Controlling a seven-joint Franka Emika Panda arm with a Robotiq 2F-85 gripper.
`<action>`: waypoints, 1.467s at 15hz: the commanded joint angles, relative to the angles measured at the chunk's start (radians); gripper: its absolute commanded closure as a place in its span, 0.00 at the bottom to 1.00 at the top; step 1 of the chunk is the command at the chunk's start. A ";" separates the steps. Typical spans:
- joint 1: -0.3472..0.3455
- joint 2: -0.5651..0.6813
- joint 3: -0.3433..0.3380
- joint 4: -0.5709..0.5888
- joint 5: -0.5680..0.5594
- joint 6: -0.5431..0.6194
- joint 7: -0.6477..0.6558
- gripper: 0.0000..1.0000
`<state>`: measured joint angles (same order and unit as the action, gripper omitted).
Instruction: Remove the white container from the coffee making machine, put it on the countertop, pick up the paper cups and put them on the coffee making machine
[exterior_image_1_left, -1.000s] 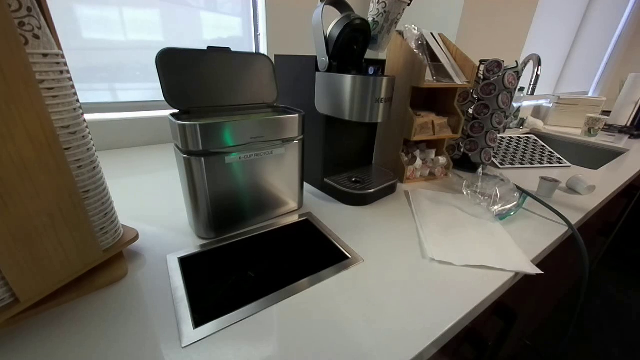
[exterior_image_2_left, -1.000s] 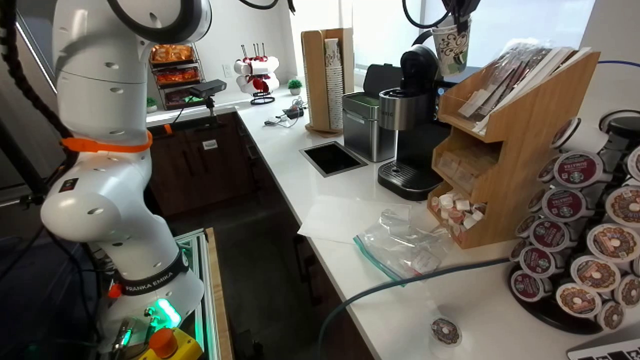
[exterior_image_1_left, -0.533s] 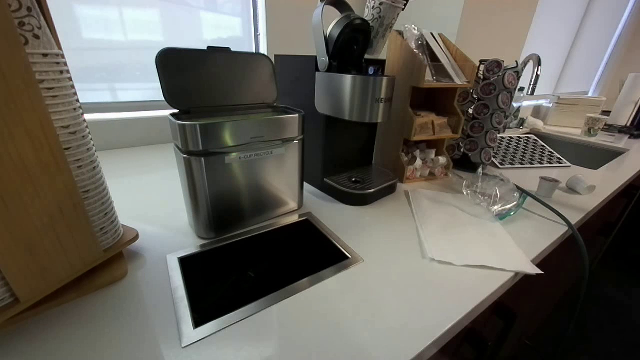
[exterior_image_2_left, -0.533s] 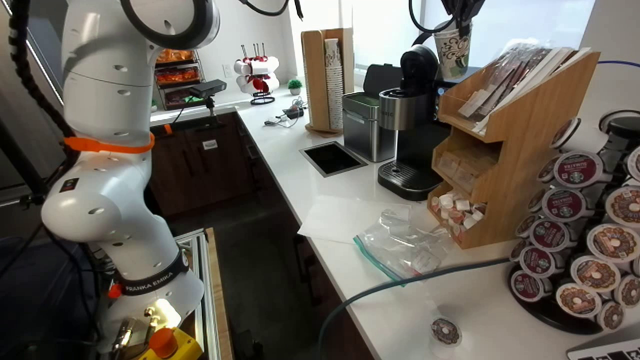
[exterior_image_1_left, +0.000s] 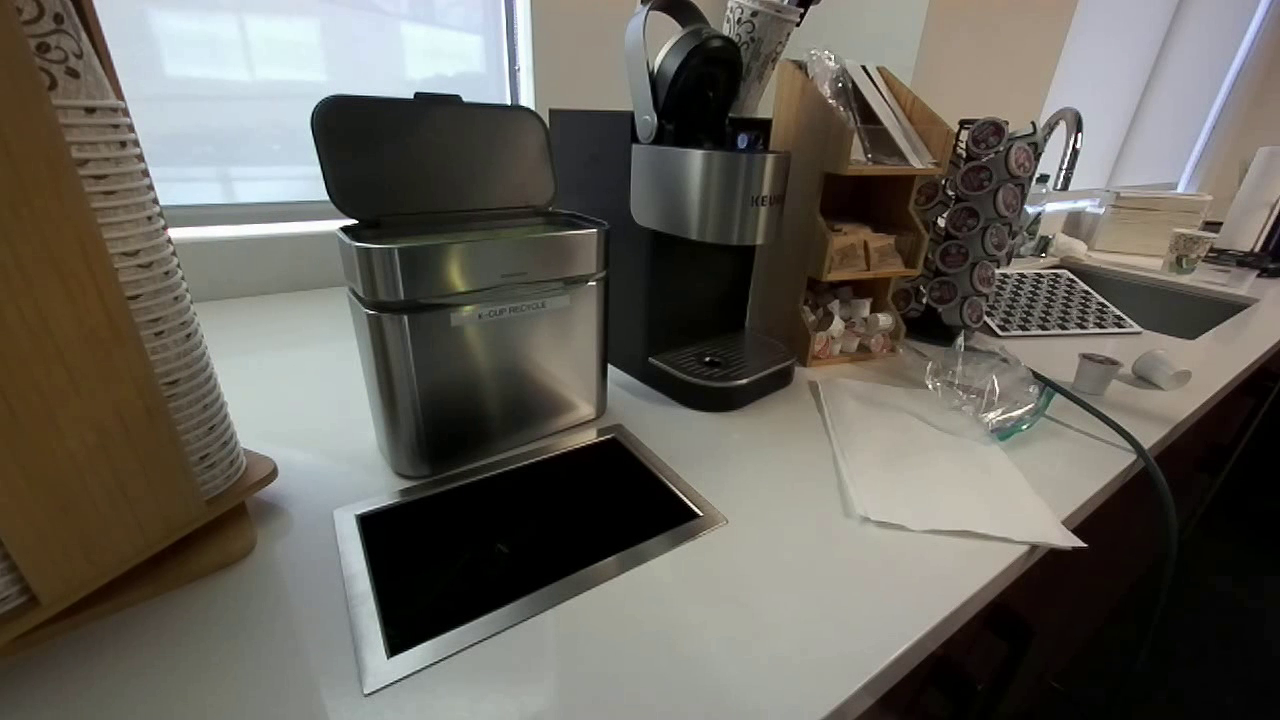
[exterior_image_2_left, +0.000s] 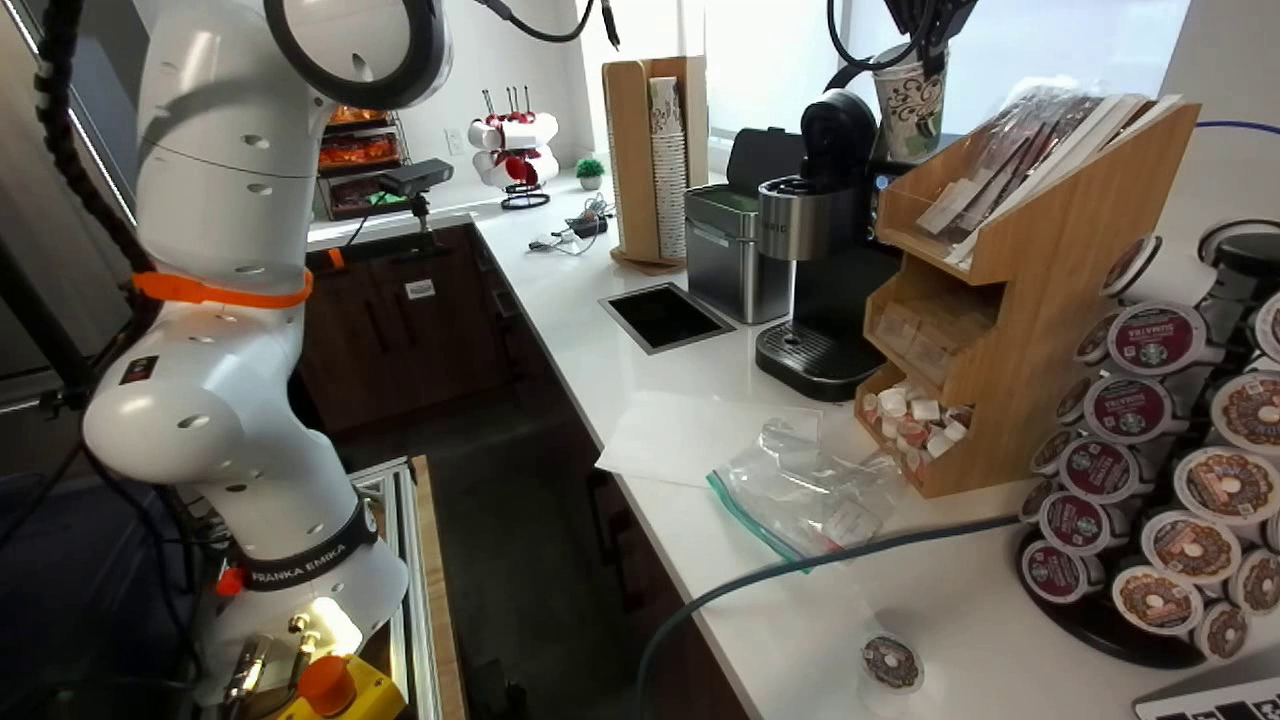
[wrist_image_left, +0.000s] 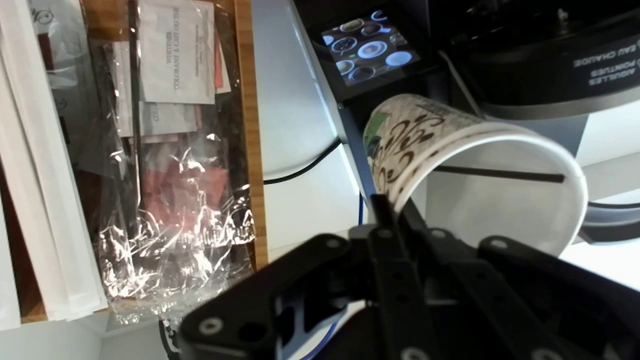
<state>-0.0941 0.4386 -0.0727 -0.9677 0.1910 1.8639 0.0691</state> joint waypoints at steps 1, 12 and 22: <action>0.005 0.033 -0.002 0.048 -0.017 -0.010 -0.006 0.69; 0.009 0.051 0.000 0.068 -0.020 -0.009 -0.004 0.00; 0.003 0.042 0.015 0.081 -0.002 0.006 -0.021 0.00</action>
<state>-0.0889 0.4670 -0.0636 -0.9128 0.1807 1.8639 0.0587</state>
